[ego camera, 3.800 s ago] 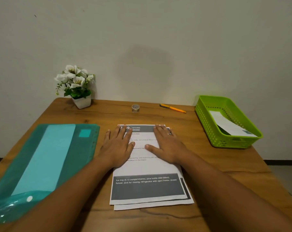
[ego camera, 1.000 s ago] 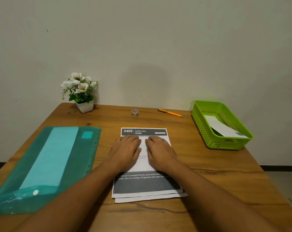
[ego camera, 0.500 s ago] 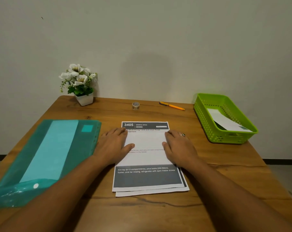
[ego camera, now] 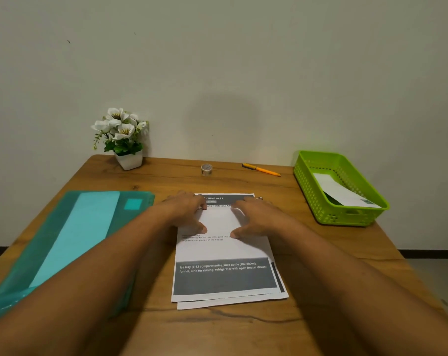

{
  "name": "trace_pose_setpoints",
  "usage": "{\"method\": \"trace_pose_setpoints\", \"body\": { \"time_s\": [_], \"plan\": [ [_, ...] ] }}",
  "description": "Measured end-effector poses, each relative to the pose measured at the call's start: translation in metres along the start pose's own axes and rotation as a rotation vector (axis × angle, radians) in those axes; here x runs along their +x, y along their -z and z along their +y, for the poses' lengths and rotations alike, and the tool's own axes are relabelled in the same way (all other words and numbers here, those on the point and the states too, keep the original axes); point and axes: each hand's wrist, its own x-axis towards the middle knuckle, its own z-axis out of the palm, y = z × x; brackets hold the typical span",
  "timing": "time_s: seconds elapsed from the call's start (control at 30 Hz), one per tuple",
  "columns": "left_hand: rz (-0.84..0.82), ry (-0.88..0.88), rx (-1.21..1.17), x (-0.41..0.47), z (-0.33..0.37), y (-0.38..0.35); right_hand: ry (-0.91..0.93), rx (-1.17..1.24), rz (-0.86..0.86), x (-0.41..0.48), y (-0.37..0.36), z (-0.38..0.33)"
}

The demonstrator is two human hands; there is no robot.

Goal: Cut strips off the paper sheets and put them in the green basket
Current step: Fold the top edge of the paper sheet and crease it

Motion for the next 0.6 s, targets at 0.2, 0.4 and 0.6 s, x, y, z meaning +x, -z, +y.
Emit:
{"method": "trace_pose_setpoints", "body": {
  "time_s": [0.2, 0.4, 0.6],
  "plan": [
    [-0.023, 0.014, -0.036, 0.003, 0.002, 0.003, -0.012, 0.016, -0.037, 0.011, 0.005, -0.004],
    [-0.039, 0.006, -0.104, 0.003, 0.002, 0.002, -0.022, 0.064, -0.076, 0.016, 0.01, -0.006],
    [-0.064, -0.02, -0.13, 0.005, 0.004, 0.004, -0.034, 0.064, -0.096, 0.02, 0.013, -0.006]
  ]
}}
